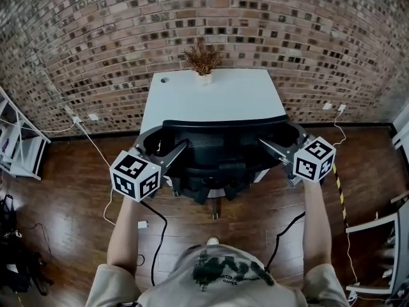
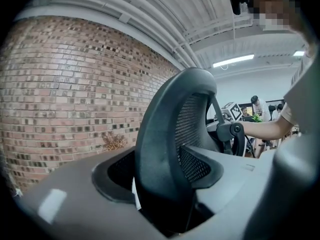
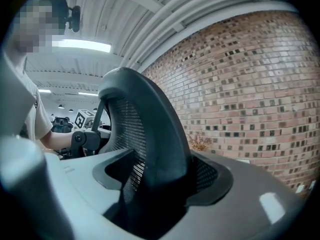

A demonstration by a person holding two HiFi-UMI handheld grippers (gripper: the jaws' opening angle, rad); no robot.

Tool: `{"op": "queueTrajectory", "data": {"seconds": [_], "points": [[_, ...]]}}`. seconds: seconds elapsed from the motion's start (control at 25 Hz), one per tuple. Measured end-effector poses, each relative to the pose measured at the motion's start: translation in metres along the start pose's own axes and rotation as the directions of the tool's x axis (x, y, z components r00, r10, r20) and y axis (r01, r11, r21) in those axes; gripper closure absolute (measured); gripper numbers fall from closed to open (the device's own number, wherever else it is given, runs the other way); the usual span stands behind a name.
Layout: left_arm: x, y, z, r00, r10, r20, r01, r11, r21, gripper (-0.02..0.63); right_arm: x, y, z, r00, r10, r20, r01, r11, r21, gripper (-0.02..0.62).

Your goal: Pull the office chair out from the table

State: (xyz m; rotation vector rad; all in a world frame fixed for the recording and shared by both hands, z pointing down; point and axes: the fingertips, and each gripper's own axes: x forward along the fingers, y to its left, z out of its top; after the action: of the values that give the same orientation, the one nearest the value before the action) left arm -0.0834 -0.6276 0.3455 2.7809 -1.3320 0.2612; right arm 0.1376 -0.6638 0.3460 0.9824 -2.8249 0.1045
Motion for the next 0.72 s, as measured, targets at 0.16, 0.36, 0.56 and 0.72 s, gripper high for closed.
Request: {"op": "queueTrajectory", "data": {"seconds": [0.16,0.36,0.56,0.72], "points": [[-0.002,-0.002,-0.002,1.000,0.011,0.002,-0.011,1.000,-0.001,0.321,-0.003,0.003,-0.002,1.000,-0.012,0.011,0.011,1.000,0.006,0.264],[-0.004,-0.005,-0.001,1.000,0.026,0.000,-0.026,1.000,-0.003,0.322,-0.006,0.004,-0.004,1.000,-0.020,0.019,0.020,1.000,0.015,0.262],[-0.010,-0.009,0.002,0.999,0.045,0.003,-0.045,0.999,0.011,0.321,-0.012,0.008,-0.002,0.999,-0.028,0.025,0.028,1.000,0.009,0.261],[-0.014,-0.013,0.000,0.999,0.051,0.000,-0.051,0.999,0.004,0.321,-0.016,0.011,-0.006,0.999,-0.030,0.025,0.030,0.999,0.020,0.261]]}}
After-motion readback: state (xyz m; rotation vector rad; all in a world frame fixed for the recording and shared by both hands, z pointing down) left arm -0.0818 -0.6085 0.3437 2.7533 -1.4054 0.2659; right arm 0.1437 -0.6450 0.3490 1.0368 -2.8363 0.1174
